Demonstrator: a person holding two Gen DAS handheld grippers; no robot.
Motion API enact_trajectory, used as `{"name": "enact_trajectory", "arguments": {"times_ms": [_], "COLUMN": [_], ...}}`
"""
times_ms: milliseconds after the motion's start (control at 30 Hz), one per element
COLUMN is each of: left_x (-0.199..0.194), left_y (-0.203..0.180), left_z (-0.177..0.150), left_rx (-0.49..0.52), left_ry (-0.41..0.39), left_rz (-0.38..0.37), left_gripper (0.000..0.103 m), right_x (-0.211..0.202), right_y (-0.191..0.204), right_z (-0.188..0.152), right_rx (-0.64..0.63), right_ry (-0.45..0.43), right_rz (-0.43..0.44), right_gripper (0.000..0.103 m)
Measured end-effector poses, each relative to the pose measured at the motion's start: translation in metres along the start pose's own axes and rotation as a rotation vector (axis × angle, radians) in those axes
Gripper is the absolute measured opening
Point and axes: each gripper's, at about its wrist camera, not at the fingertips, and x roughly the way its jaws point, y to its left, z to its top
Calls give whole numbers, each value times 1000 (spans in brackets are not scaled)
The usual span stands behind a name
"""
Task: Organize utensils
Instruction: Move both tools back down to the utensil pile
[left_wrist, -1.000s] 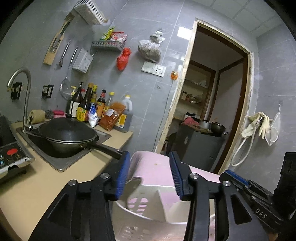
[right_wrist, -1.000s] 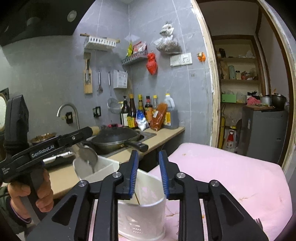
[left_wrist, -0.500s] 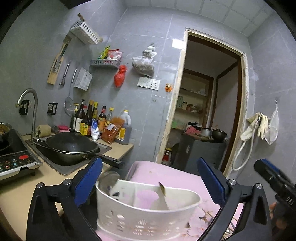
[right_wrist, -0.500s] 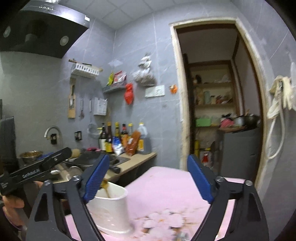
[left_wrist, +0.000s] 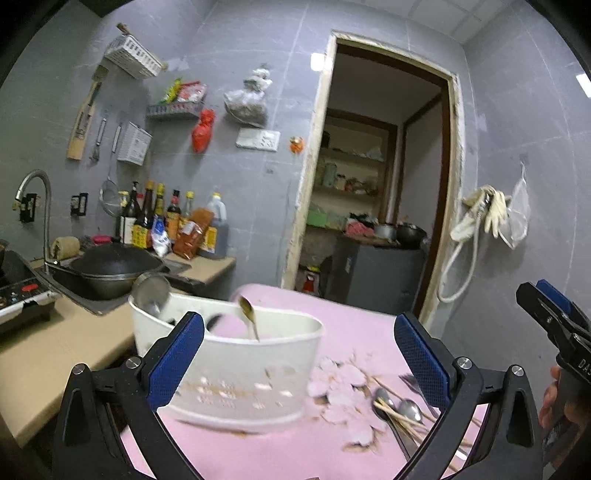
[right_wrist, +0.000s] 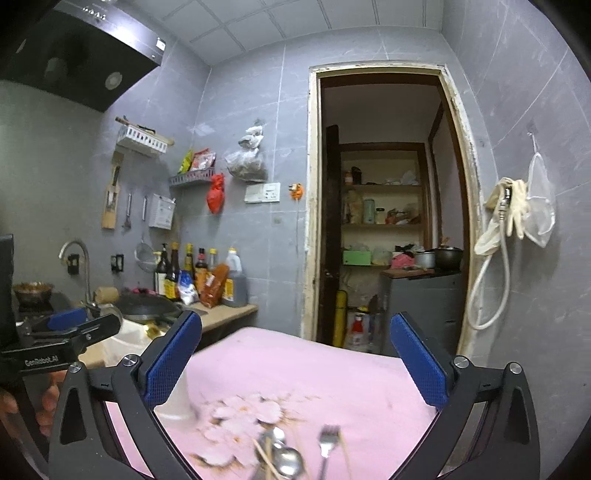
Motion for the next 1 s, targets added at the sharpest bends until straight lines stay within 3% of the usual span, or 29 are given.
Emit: {"name": "enact_trajectory", "arguments": {"times_ms": [300, 567, 800, 933, 1000], "left_x": [19, 49, 82, 98, 104], "left_y": [-31, -58, -68, -69, -71], "left_z": [-26, -43, -64, -77, -82], "left_rx": [8, 43, 74, 73, 73], "left_ry": [184, 355, 529, 615, 651], "left_rz": [-105, -144, -157, -188, -202], "left_gripper": [101, 101, 99, 79, 70], "right_x": [-9, 8, 28, 39, 43], "right_y": [-29, -53, -66, -71, -71], "right_z": [-24, -49, -73, -86, -91], "right_rx": [-27, 1, 12, 10, 9], "right_ry": [102, 277, 445, 534, 567], "right_rz": [-53, -76, -66, -44, -32], "right_gripper": [103, 101, 73, 57, 54]}}
